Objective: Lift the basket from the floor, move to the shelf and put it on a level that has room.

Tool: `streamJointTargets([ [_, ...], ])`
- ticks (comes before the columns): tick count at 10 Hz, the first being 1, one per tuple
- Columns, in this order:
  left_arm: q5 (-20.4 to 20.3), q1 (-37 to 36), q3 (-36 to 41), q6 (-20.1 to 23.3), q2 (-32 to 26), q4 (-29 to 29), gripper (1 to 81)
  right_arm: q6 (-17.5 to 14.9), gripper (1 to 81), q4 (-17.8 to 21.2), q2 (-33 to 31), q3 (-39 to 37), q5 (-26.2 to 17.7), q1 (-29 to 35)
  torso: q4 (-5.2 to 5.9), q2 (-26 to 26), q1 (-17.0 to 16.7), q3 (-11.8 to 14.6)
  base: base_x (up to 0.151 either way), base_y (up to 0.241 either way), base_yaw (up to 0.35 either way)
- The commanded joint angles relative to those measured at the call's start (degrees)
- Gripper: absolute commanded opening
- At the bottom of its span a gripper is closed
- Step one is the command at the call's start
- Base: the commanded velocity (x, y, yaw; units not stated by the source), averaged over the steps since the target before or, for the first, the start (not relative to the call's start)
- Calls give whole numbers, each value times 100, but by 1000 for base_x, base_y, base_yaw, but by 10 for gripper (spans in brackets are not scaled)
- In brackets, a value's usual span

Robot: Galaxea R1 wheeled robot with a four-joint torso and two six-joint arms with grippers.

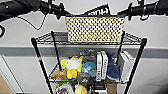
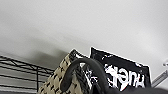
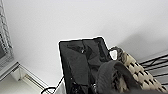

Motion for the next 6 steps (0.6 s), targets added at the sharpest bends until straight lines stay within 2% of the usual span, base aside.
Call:
streamJointTargets([
  [1, 110, -855, -21, 80, -13, 236, 10, -75, 10, -121, 24, -86, -234, 751, 0, 0, 0, 0, 0, 0, 0],
  [2, 101, -864, 32, 80, -31, 236, 811, -75, 10, -112, 7, -68, -234, 743, 0, 0, 0, 0, 0, 0, 0],
  [3, 92, -872, 32, 80, -40, 227, 811, -75, 811, -103, -2, -68, -234, 760, 0, 0, 0, 0, 0, 0, 0],
  [6, 84, -960, 214, 80, -310, 210, 811, -110, 811, -94, -257, 160, -234, 839, 0, 2, 2, -2, 0, 0, 0],
])
